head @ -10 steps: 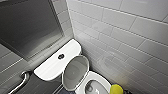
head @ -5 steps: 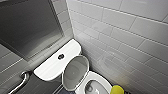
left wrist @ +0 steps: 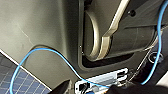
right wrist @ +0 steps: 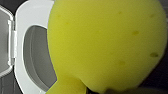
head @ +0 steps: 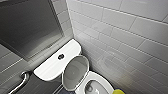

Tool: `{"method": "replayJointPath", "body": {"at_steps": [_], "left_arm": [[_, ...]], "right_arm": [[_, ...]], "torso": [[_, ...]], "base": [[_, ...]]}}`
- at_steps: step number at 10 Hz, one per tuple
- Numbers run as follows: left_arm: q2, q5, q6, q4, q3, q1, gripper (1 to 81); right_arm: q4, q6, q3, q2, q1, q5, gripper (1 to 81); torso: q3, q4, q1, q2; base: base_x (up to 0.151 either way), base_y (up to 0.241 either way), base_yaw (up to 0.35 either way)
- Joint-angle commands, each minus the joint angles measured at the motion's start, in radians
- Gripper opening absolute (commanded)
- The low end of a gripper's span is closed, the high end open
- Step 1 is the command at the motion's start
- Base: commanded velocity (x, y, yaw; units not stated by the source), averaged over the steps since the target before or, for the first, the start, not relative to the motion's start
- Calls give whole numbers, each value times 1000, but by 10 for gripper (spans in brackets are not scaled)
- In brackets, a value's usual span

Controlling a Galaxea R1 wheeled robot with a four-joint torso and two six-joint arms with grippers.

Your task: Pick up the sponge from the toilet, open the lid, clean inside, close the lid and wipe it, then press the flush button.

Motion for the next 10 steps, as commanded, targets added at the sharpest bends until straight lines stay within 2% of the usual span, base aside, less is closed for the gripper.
{"method": "replayJointPath", "body": {"at_steps": [1, 3, 4, 5, 10], "left_arm": [[5, 91, 9, 2, 6, 30, 811], [5, 91, 9, 2, 6, 30, 811], [5, 91, 9, 2, 6, 30, 811], [5, 91, 9, 2, 6, 30, 811], [5, 91, 8, -1, 6, 28, 811]], "right_arm": [[-21, 0, 29, -58, 35, -150, 10], [-23, -1, 37, -66, 67, -163, 10], [-24, -1, 37, -55, 90, -216, 10], [-23, -1, 25, -37, 104, -232, 10], [-24, -5, -42, 16, 96, -232, 10]], "torso": [[0, 0, 0, 0], [0, 0, 0, 0], [0, 0, 0, 0], [0, 0, 0, 0], [0, 0, 0, 0]], "base": [[0, 0, 0], [0, 0, 0], [0, 0, 0], [0, 0, 0], [0, 0, 0]]}}
